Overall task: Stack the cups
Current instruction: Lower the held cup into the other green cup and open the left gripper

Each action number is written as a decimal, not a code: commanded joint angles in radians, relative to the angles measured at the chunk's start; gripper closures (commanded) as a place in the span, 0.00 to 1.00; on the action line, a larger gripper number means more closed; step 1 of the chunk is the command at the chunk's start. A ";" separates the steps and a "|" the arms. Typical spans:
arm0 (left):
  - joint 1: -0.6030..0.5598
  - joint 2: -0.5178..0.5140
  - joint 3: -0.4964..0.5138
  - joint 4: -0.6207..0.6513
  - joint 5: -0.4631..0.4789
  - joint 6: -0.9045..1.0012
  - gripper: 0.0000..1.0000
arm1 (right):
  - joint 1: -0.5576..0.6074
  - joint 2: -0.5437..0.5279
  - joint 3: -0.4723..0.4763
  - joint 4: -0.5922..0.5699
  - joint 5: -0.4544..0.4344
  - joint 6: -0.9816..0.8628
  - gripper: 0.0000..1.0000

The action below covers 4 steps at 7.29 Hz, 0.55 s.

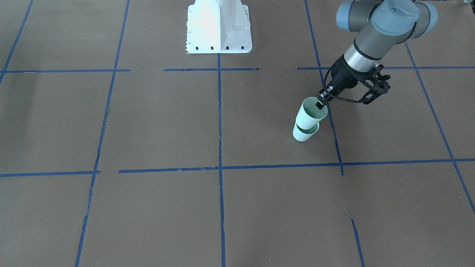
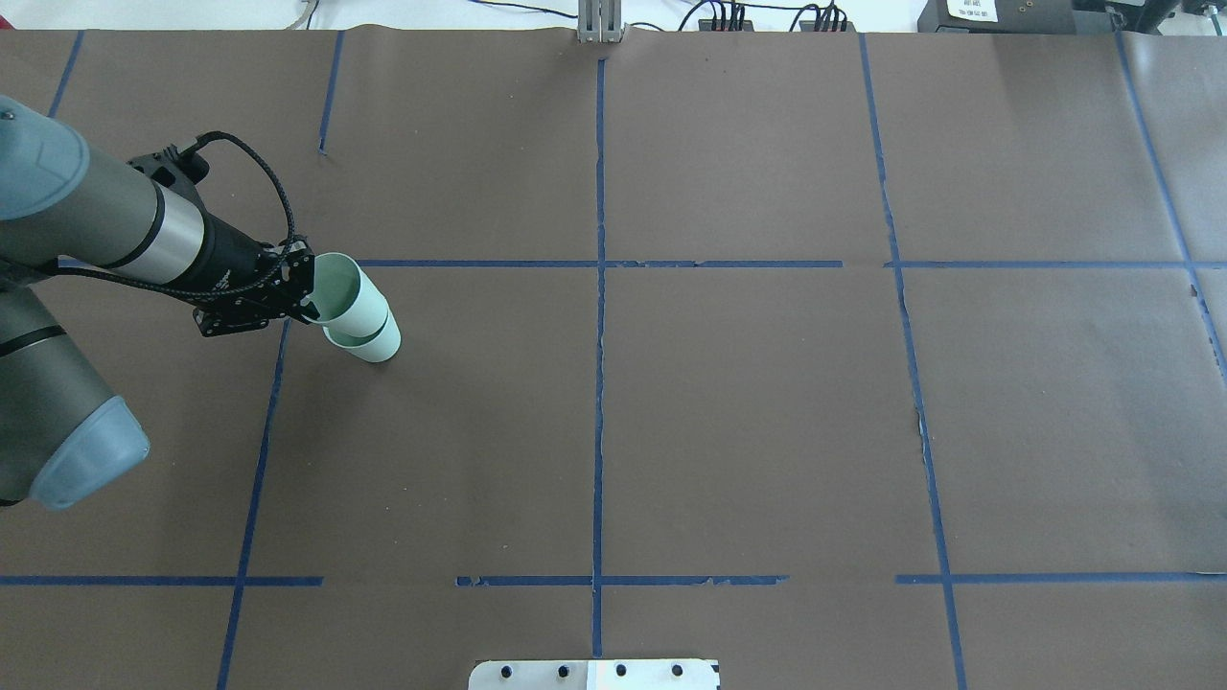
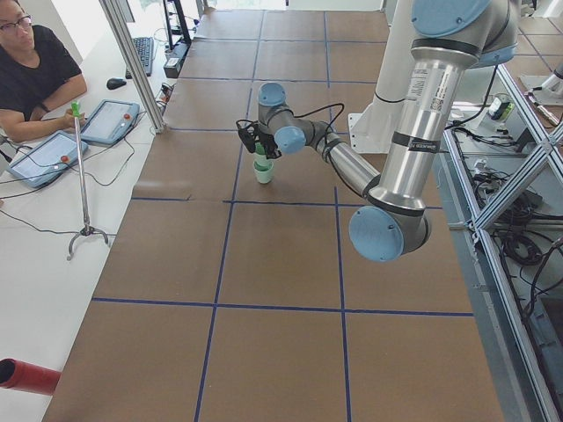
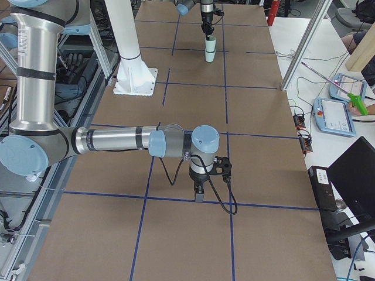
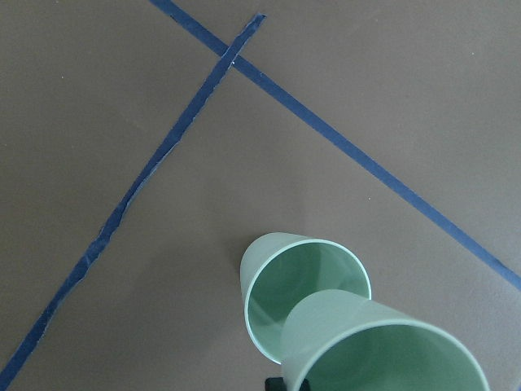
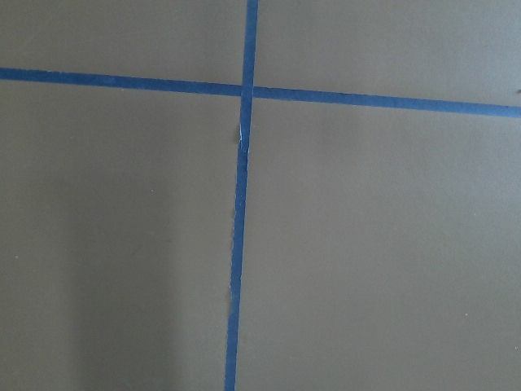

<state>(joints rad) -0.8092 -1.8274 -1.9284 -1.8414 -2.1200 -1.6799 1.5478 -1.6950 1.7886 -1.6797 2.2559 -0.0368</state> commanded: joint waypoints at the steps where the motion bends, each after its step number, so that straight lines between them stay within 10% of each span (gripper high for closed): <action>1: -0.002 0.000 -0.001 0.020 0.009 0.003 1.00 | 0.000 0.000 0.000 0.000 0.001 0.000 0.00; 4: 0.002 0.000 -0.001 0.022 0.043 0.003 1.00 | 0.000 0.000 0.000 0.000 -0.001 0.000 0.00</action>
<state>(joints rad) -0.8073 -1.8261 -1.9288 -1.8204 -2.0854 -1.6768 1.5478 -1.6950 1.7886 -1.6797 2.2558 -0.0368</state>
